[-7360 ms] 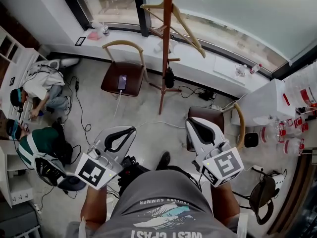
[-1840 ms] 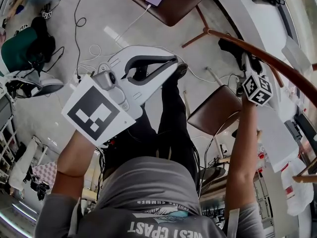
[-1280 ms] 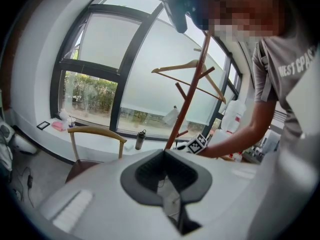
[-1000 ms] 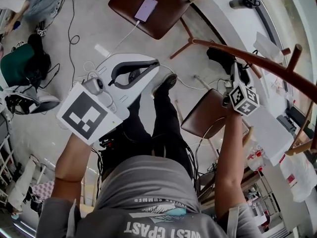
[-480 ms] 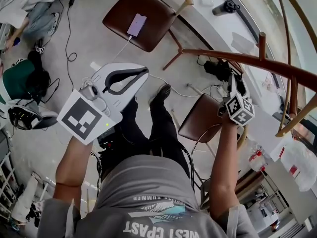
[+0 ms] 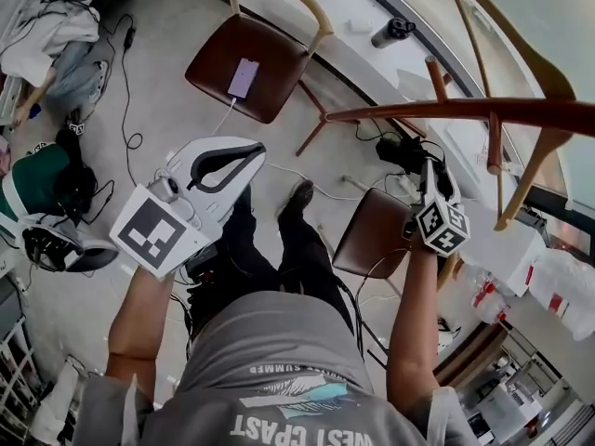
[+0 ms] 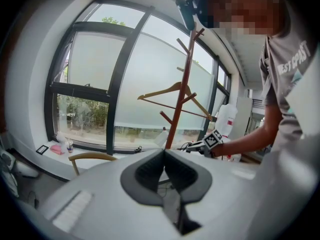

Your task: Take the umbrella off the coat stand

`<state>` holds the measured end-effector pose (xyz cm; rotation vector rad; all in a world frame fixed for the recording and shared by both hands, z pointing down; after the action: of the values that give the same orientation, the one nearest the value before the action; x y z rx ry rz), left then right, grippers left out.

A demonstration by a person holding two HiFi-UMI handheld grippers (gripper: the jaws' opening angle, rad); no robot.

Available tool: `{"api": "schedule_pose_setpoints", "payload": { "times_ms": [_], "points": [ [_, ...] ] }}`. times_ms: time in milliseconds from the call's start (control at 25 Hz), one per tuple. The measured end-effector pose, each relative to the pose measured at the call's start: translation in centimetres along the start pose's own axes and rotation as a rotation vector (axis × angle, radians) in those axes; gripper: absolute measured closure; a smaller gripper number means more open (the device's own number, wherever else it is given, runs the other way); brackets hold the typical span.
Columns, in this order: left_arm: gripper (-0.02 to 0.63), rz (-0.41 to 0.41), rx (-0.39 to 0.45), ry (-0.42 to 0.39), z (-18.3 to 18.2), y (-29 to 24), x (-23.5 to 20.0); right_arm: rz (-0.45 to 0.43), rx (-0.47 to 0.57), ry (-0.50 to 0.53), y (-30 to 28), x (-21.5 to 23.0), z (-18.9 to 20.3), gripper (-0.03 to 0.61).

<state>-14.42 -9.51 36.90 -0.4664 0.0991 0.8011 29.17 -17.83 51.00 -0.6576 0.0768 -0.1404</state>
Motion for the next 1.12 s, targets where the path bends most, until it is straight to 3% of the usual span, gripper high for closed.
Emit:
{"api": "schedule_pose_setpoints", "payload": {
  "times_ms": [240,600,1120],
  "points": [
    [0.611,0.009,0.015,-0.027,-2.0,0.8,1.0,-0.020,0.054,-0.019,3.9,-0.4,-2.3,0.426],
    [0.611,0.031,0.075,-0.140,-5.0,2.6,2.9,-0.061,0.152,-0.002,11.0,-2.1,-6.0,0.426],
    [0.611,0.053,0.118,-0.209,-7.6,5.8,5.9,-0.135,0.252,0.035,20.3,-5.4,-10.1,0.426]
  ]
}}
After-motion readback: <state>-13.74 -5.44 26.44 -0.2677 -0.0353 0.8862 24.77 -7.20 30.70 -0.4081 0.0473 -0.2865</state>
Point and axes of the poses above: the fingertips, and each gripper's own axes: y backward along the fingers, x to its right, z out of its underside, the point moved 9 cm from there along y, backward along the fingers, and after that the axes turned 4 degrees about z, right-handed, at the moved point
